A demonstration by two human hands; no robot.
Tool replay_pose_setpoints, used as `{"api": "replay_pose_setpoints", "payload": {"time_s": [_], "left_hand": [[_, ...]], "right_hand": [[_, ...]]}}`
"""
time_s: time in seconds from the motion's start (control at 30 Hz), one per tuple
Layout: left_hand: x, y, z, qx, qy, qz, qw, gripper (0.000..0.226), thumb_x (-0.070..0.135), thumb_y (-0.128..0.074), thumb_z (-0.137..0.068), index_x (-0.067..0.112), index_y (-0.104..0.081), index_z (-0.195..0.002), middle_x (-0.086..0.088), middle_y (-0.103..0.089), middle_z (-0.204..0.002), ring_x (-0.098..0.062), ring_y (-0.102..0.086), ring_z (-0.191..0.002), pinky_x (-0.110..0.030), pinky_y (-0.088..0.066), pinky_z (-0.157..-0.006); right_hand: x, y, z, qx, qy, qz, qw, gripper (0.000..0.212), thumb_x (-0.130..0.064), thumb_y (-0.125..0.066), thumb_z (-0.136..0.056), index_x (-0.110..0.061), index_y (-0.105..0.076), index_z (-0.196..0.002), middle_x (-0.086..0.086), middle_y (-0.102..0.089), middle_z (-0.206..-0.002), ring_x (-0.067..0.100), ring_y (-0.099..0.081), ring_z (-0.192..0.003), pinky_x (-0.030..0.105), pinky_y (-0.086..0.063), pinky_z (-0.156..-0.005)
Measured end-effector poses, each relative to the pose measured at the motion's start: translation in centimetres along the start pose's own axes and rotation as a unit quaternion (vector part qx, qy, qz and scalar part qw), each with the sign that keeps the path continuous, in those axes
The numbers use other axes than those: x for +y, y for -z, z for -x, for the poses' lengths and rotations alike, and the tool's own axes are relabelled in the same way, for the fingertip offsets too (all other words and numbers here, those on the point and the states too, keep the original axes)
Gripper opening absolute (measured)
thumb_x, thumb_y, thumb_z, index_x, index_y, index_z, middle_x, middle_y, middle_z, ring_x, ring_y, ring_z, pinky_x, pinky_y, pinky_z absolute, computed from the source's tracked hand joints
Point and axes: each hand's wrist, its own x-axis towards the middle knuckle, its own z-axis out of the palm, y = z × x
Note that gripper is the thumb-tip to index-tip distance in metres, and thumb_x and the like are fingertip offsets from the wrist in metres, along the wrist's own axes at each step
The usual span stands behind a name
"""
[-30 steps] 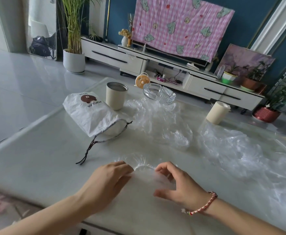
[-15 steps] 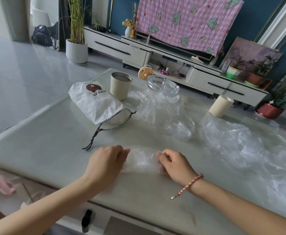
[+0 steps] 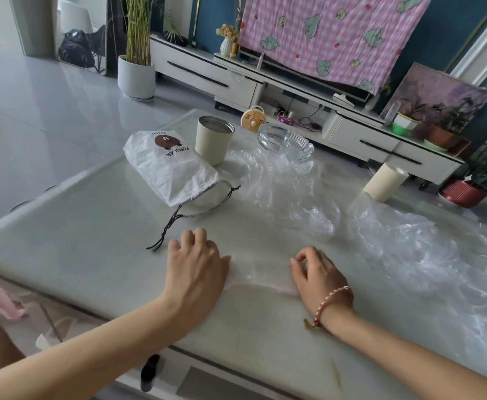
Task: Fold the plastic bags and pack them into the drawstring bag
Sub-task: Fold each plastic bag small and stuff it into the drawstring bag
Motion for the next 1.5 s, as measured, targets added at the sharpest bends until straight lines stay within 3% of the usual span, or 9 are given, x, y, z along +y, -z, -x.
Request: {"api": "replay_pose_setpoints", "payload": {"time_s": [0.23, 0.47, 0.6, 0.73, 0.9, 1.03, 1.2, 1.4, 1.5], "left_hand": [[-0.7, 1.7, -0.9, -0.070, 0.095, 0.281, 0.952, 0.039, 0.032, -0.064, -0.086, 0.021, -0.033, -0.064, 0.007, -0.042, -0.065, -0.019, -0.047, -0.064, -0.028, -0.028, -0.053], [-1.5, 4.6, -1.2, -0.296, 0.117, 0.626, 0.712, 0.035, 0.011, -0.074, -0.077, 0.014, -0.041, -0.065, 0.009, -0.041, -0.052, -0.003, -0.046, -0.046, -0.014, -0.039, -0.046], [-1.6, 5.4, -1.2, -0.347, 0.076, 0.585, 0.729, 0.026, 0.015, -0.071, -0.081, 0.013, -0.048, -0.069, 0.013, -0.047, -0.048, -0.002, -0.046, -0.045, -0.013, -0.038, -0.046], [-2.0, 6.2, -1.8, -0.310, 0.094, 0.593, 0.738, 0.024, 0.019, -0.078, -0.075, 0.015, -0.054, -0.073, 0.011, -0.054, -0.054, -0.006, -0.049, -0.050, -0.016, -0.040, -0.048], [-3.0, 7.3, -2.7, -0.139, 0.206, 0.687, 0.683, 0.030, 0.036, -0.068, -0.070, 0.012, -0.056, -0.086, 0.007, -0.061, -0.064, -0.004, -0.054, -0.052, -0.019, -0.045, -0.056], [-1.2, 6.4, -0.9, -0.293, 0.128, 0.673, 0.667, 0.035, 0.041, -0.071, -0.076, 0.012, -0.066, -0.095, -0.001, -0.068, -0.084, -0.012, -0.066, -0.077, -0.031, -0.055, -0.074], [0.1, 4.9, -0.5, -0.266, 0.129, 0.648, 0.701, 0.016, 0.020, -0.060, -0.088, 0.007, -0.068, -0.093, -0.004, -0.069, -0.080, -0.012, -0.064, -0.071, -0.027, -0.055, -0.071], [0.0, 5.2, -0.2, -0.321, 0.132, 0.647, 0.679, 0.013, 0.013, -0.057, -0.092, 0.003, -0.066, -0.093, -0.010, -0.070, -0.074, -0.017, -0.066, -0.061, -0.025, -0.055, -0.059], [-0.4, 5.3, -0.3, -0.347, 0.174, 0.677, 0.625, 0.016, 0.005, -0.049, -0.089, -0.003, -0.063, -0.093, -0.015, -0.069, -0.076, -0.023, -0.066, -0.064, -0.031, -0.057, -0.062]], "right_hand": [[1.7, 1.2, -1.3, 0.003, 0.038, -0.087, 0.995, 0.016, 0.002, -0.058, -0.083, -0.012, -0.062, -0.090, 0.003, -0.058, -0.087, 0.021, -0.055, -0.082, 0.022, -0.044, -0.076], [-5.2, 5.7, 0.0, -0.323, 0.027, -0.420, 0.848, 0.059, -0.035, -0.078, -0.070, -0.026, -0.047, -0.120, 0.001, -0.060, -0.121, 0.005, -0.057, -0.105, 0.017, -0.048, -0.085], [-6.0, 4.2, 1.3, -0.497, -0.002, -0.442, 0.747, 0.066, -0.032, -0.079, -0.067, -0.020, -0.051, -0.125, -0.001, -0.063, -0.120, 0.008, -0.060, -0.103, 0.019, -0.049, -0.083], [-6.0, 3.5, 2.3, -0.443, -0.016, -0.437, 0.783, 0.022, -0.013, -0.072, -0.078, -0.001, -0.062, -0.093, -0.006, -0.060, -0.070, 0.002, -0.056, -0.058, 0.016, -0.047, -0.057], [-5.9, 4.2, 2.0, -0.345, -0.074, -0.515, 0.781, 0.025, -0.023, -0.070, -0.064, -0.008, -0.058, -0.080, -0.003, -0.059, -0.063, 0.006, -0.052, -0.051, 0.018, -0.045, -0.050], [-6.0, 4.3, 2.0, -0.304, -0.095, -0.558, 0.766, 0.030, -0.024, -0.070, -0.063, -0.007, -0.063, -0.086, 0.003, -0.067, -0.074, 0.011, -0.061, -0.060, 0.021, -0.050, -0.056], [-6.1, 4.2, 1.6, -0.289, -0.120, -0.562, 0.766, 0.032, -0.015, -0.064, -0.083, -0.001, -0.061, -0.112, 0.015, -0.066, -0.102, 0.026, -0.061, -0.089, 0.031, -0.049, -0.069], [-6.2, 4.0, 1.1, -0.288, -0.137, -0.604, 0.730, 0.019, 0.006, -0.054, -0.087, -0.009, -0.066, -0.085, 0.008, -0.070, -0.079, 0.018, -0.066, -0.069, 0.029, -0.054, -0.068], [-6.3, 3.7, 1.1, -0.252, -0.082, -0.570, 0.778, 0.044, 0.018, -0.049, -0.083, -0.014, -0.069, -0.059, -0.001, -0.067, -0.066, 0.011, -0.062, -0.062, 0.020, -0.051, -0.061]]}}
